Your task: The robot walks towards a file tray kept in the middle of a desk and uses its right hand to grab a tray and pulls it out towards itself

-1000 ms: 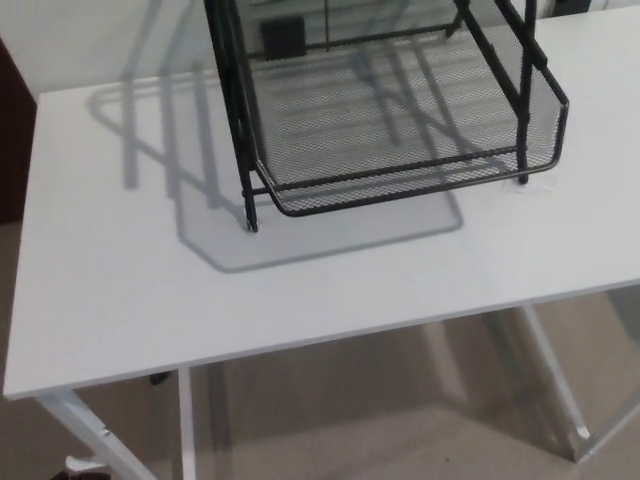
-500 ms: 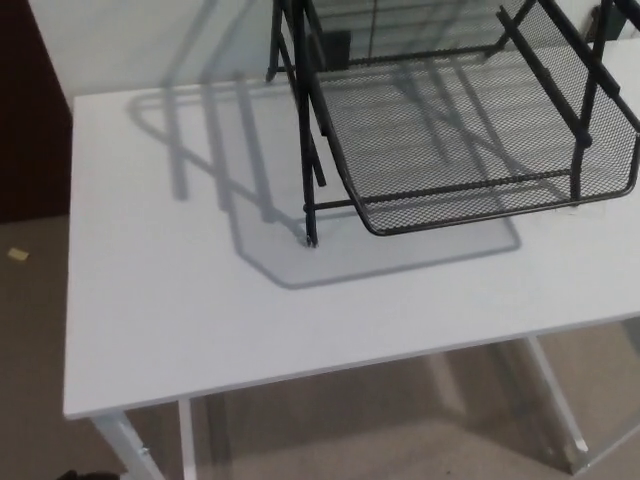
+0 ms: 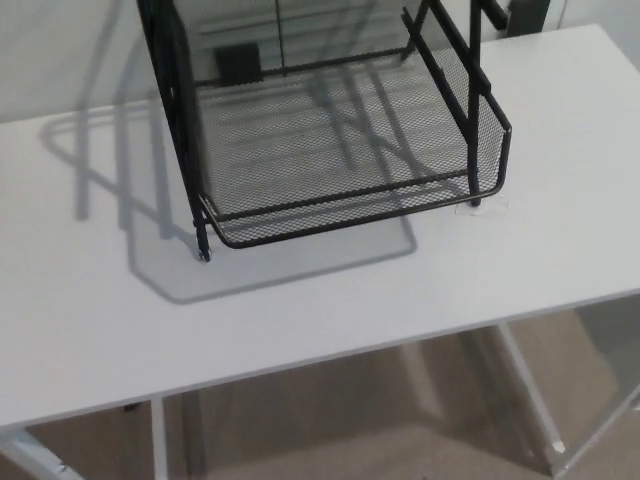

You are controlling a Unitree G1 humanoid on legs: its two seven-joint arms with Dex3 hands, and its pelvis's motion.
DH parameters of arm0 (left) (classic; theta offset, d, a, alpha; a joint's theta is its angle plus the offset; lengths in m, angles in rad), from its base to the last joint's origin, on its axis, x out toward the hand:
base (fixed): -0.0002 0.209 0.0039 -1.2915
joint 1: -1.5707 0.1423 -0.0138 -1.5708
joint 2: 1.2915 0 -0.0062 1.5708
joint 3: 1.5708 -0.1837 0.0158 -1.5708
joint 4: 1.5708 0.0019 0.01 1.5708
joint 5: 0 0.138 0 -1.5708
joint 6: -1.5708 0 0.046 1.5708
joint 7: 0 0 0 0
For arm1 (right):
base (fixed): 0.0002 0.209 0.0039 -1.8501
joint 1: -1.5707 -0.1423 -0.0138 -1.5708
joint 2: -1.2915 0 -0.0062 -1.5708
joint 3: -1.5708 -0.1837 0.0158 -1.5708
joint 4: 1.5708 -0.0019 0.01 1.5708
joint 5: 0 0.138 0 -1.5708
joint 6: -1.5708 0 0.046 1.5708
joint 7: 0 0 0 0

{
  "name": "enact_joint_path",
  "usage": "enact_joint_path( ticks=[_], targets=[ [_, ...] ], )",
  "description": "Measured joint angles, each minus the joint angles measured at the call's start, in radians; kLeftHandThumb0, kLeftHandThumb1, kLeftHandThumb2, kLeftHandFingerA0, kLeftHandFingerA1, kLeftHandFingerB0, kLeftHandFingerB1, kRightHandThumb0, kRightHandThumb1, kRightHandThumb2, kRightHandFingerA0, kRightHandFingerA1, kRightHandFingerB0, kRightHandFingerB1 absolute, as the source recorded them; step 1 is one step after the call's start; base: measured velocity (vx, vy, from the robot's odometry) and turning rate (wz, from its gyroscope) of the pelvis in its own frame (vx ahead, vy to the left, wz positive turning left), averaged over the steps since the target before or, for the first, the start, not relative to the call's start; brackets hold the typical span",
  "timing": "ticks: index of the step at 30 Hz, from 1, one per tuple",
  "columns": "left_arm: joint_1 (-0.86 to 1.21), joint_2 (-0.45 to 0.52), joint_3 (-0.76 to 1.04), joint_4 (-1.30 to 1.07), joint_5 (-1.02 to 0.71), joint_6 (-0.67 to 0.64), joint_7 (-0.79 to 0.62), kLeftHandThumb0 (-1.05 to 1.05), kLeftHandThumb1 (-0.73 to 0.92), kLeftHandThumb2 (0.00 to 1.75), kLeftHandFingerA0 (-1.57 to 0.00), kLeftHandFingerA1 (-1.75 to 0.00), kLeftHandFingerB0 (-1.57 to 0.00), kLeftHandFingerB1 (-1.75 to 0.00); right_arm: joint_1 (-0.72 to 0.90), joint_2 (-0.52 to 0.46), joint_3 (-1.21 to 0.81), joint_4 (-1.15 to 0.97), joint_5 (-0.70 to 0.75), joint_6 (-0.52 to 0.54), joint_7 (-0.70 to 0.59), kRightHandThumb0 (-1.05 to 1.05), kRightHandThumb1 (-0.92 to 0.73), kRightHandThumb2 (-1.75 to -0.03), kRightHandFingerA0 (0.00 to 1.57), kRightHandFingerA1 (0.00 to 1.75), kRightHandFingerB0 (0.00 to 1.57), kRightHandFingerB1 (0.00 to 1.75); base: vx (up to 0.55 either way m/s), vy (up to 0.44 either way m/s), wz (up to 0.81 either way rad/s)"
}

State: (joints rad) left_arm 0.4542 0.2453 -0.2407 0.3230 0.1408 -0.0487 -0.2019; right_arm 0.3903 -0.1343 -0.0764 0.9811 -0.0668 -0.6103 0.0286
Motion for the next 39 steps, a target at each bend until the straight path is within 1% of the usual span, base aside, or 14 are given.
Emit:
enact_joint_path(
  ticks=[2,3,4,5,7,9,10,11,17,18,25,26,27,39],
  targets=[
    [0.005,0.006,-0.013,-0.017,0.002,0.009,-0.004,-0.51,0.52,0.55,-0.37,-0.70,-0.29,-0.55,-0.003,0.001,0.000,0.001,-0.003,0.000,-0.004,-0.47,-0.70,-0.61,0.50,0.47,0.30,0.31,0.00,0.002,-0.04],
    [0.009,0.008,-0.018,-0.027,0.001,0.019,-0.009,-0.50,0.51,0.55,-0.35,-0.72,-0.29,-0.56,-0.005,0.002,0.000,0.004,-0.004,0.000,-0.007,-0.52,-0.57,-0.88,0.44,0.58,0.22,0.45,-0.02,0.050,-0.10],
    [0.012,0.008,-0.022,-0.032,0.000,0.026,-0.015,-0.53,0.50,0.55,-0.37,-0.75,-0.29,-0.57,-0.007,0.002,0.000,0.007,-0.004,0.000,-0.009,-0.47,-0.71,-0.61,0.50,0.47,0.29,0.31,0.00,0.000,0.00],
    [0.014,0.008,-0.024,-0.032,0.000,0.031,-0.021,-0.55,0.37,0.82,-0.40,-0.73,-0.27,-0.60,-0.008,0.002,0.000,0.009,-0.004,0.000,-0.009,-0.48,-0.69,-0.61,0.49,0.48,0.29,0.30,0.01,0.086,-0.02],
    [0.012,0.010,-0.027,-0.030,0.000,0.038,-0.030,-0.49,0.52,0.56,-0.35,-0.73,-0.26,-0.54,-0.004,0.005,0.000,0.006,-0.004,0.000,-0.011,-0.48,-0.72,-0.62,0.48,0.49,0.30,0.31,0.14,0.098,0.26],
    [0.006,0.020,-0.019,-0.022,-0.001,0.044,-0.034,-0.50,0.51,0.55,-0.35,-0.73,-0.28,-0.55,0.002,0.010,0.005,-0.018,-0.007,-0.002,-0.012,-0.48,-0.71,-0.61,0.49,0.50,0.30,0.31,0.06,0.080,0.05],
    [0.003,0.021,-0.016,-0.019,-0.001,0.045,-0.036,-0.53,0.50,0.55,-0.37,-0.73,-0.27,-0.55,0.002,0.012,0.005,-0.020,-0.008,-0.002,-0.013,-0.55,-0.58,-0.88,0.45,0.60,0.23,0.45,0.00,0.000,0.00],
    [0.000,0.023,-0.013,-0.015,-0.001,0.046,-0.037,-0.53,0.51,0.55,-0.37,-0.72,-0.28,-0.54,0.004,0.013,0.006,-0.024,-0.009,-0.003,-0.013,-0.49,-0.71,-0.62,0.48,0.49,0.29,0.31,-0.01,0.015,0.06],
    [-0.019,0.028,-0.002,-0.012,-0.001,0.057,-0.043,-0.50,0.55,0.56,-0.35,-0.68,-0.28,-0.50,-0.003,0.014,0.008,-0.015,-0.010,-0.003,-0.020,-0.47,-0.69,-0.61,0.51,0.48,0.29,0.31,-0.02,-0.119,0.07],
    [-0.025,0.028,0.003,-0.006,-0.002,0.057,-0.043,-0.40,0.69,0.62,-0.29,-0.43,-0.21,-0.31,-0.005,0.014,0.008,-0.013,-0.010,-0.003,-0.021,-0.48,-0.69,-0.61,0.51,0.48,0.29,0.31,-0.04,-0.177,0.09],
    [-0.069,0.016,0.014,0.063,0.001,0.059,-0.038,-0.40,0.69,0.62,-0.28,-0.39,-0.20,-0.30,-0.009,0.002,0.006,0.008,-0.009,-0.009,-0.026,-0.47,-0.72,-0.62,0.49,0.50,0.30,0.31,-0.01,-0.294,-0.08],
    [-0.072,0.016,0.016,0.067,0.001,0.059,-0.038,-0.40,0.70,0.62,-0.28,-0.40,-0.20,-0.30,-0.008,0.002,0.006,0.008,-0.009,-0.010,-0.027,-0.55,-0.59,-0.87,0.43,0.59,0.22,0.44,0.00,0.000,0.00],
    [-0.077,0.016,0.019,0.073,0.001,0.059,-0.037,-0.40,0.70,0.62,-0.26,-0.41,-0.20,-0.30,-0.004,0.003,0.008,0.006,-0.010,-0.010,-0.027,-0.47,-0.72,-0.62,0.49,0.51,0.30,0.31,0.00,0.000,0.00],
    [-0.132,0.027,0.109,0.179,-0.007,0.051,-0.023,-0.38,0.72,0.63,-0.31,-0.42,-0.21,-0.31,0.023,0.018,0.022,0.023,-0.013,-0.031,-0.036,-0.48,-0.69,-0.61,0.51,0.50,0.29,0.31,0.01,0.188,0.02]
  ],
)
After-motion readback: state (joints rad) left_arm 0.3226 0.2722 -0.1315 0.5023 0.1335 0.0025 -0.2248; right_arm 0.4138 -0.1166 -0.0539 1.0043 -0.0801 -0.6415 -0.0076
